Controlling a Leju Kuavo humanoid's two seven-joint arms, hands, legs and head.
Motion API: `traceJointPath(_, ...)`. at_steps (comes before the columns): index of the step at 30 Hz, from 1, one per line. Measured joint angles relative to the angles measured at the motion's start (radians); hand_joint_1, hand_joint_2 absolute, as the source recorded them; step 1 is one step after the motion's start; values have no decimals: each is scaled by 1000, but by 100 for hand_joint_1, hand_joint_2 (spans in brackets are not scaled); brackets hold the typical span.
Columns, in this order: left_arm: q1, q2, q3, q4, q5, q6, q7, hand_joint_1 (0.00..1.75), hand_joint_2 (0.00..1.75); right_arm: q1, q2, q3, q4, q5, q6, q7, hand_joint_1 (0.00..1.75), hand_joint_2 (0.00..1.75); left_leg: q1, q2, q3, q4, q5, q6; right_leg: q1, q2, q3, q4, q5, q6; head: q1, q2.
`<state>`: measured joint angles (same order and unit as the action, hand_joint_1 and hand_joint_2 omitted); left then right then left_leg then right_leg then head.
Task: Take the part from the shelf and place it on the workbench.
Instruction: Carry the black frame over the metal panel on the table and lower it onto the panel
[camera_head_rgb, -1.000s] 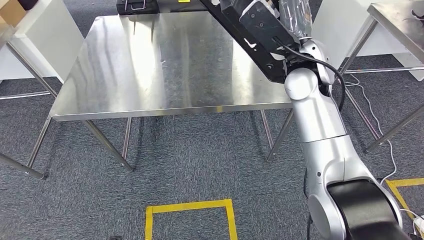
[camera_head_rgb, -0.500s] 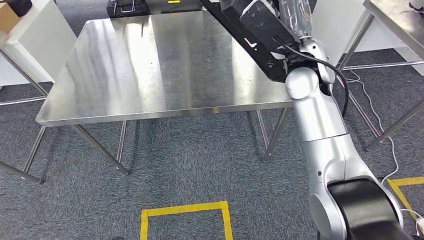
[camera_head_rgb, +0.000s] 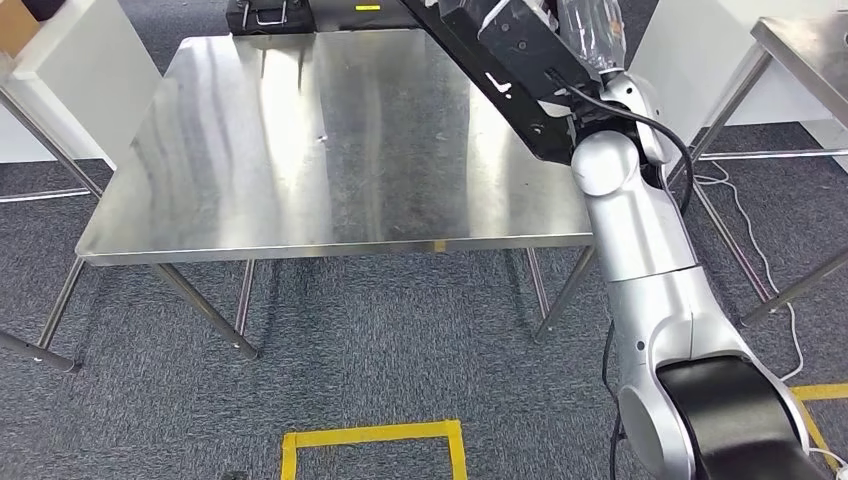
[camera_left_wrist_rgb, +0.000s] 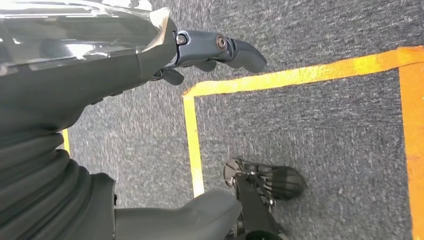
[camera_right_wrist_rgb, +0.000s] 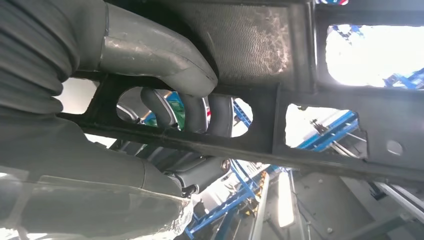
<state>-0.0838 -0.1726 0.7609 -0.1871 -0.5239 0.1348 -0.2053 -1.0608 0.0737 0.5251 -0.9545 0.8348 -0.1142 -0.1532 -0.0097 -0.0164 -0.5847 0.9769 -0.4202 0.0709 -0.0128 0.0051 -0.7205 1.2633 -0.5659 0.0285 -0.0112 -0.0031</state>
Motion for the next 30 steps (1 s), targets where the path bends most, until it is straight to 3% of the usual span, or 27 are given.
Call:
traceJointPath(1,1,-1,0,0,0,0,0,0,175,2,-2,0,0,1,1,2,175,175,0,-3,11,1,-9,-3,-2,0,2,-41,24,9,0,0)
traceJointPath(3,2,-1,1,0,-2,0,0,0,175,4,-6,1,0,4,6,6,175,175,-1,-6,29,7,-31,-12,-5,-3,29,-175,116,31,1,0)
traceJointPath(5,3,-1,1,0,-4,0,1,0,175,4,-8,5,-1,12,16,15,175,175,-3,-6,38,12,-52,-23,-3,-5,55,-254,175,24,1,0)
traceJointPath(6,3,-1,2,0,-5,0,2,0,175,4,-9,7,-2,17,21,22,175,175,-4,-6,41,18,-57,-29,-2,-5,61,-263,182,10,2,0)
traceJointPath(7,3,0,2,0,-6,-1,3,0,175,2,-9,8,-2,23,26,29,175,175,-3,-5,42,20,-59,-33,-3,-4,69,-262,178,-5,1,0)
traceJointPath(9,3,1,2,0,-8,-3,4,0,175,-4,-9,11,-3,36,36,41,175,175,0,-2,25,62,-56,-43,-9,-3,83,-266,175,-23,0,0)
traceJointPath(11,1,2,2,0,-10,-6,4,0,175,-17,-6,19,1,50,49,49,175,175,8,3,-40,160,-65,-57,-14,-2,101,-269,163,-35,-2,0)
traceJointPath(13,2,1,2,0,-11,-7,5,0,175,-31,-3,31,12,61,63,53,175,175,17,8,-124,264,-109,-70,-14,1,117,-269,147,-38,-3,0)
traceJointPath(15,2,1,3,0,-13,-7,5,0,175,-36,-1,39,28,68,71,56,175,175,22,12,-171,282,-141,-74,-14,3,141,-269,127,-34,-3,0)
traceJointPath(16,2,2,5,0,-13,-7,5,0,175,-38,0,42,36,71,74,57,175,175,22,13,-173,249,-126,-73,-14,3,156,-269,116,-32,-3,0)
traceJointPath(17,3,2,7,0,-14,-7,5,0,175,-42,1,45,43,74,77,57,175,175,22,14,-161,191,-85,-68,-13,2,171,-270,104,-30,-3,0)
traceJointPath(19,4,4,10,0,-13,-7,5,0,175,-57,6,52,59,79,85,56,175,175,18,13,-129,67,25,-54,-11,4,196,-271,84,-23,-2,0)
traceJointPath(20,4,5,11,0,-12,-7,5,0,175,-67,9,56,69,81,89,56,175,175,14,13,-117,29,61,-48,-10,6,204,-275,74,-17,-2,0)
traceJointPath(21,5,5,12,0,-12,-7,5,0,175,-76,12,59,77,83,92,55,175,175,11,12,-111,10,76,-42,-7,8,212,-274,71,-9,-2,0)
traceJointPath(23,4,4,12,0,-10,-6,5,0,175,-90,17,64,90,85,95,53,175,175,7,11,-88,1,68,-29,-3,9,217,-266,69,5,-1,0)
traceJointPath(25,4,4,12,0,-10,-4,-2,0,175,-101,20,68,103,85,96,46,175,175,7,10,-63,-4,63,-15,-2,7,195,-213,64,11,-1,0)
traceJointPath(28,1,4,13,0,-12,0,-13,0,175,-111,22,75,130,86,96,37,175,175,3,6,-49,-3,50,-2,-3,5,81,-48,12,4,-2,0)
traceJointPath(30,1,3,13,0,-15,0,-15,0,175,-108,22,79,144,92,95,36,175,175,-1,-2,-39,-1,36,0,-1,5,20,-8,-26,-1,-1,0)
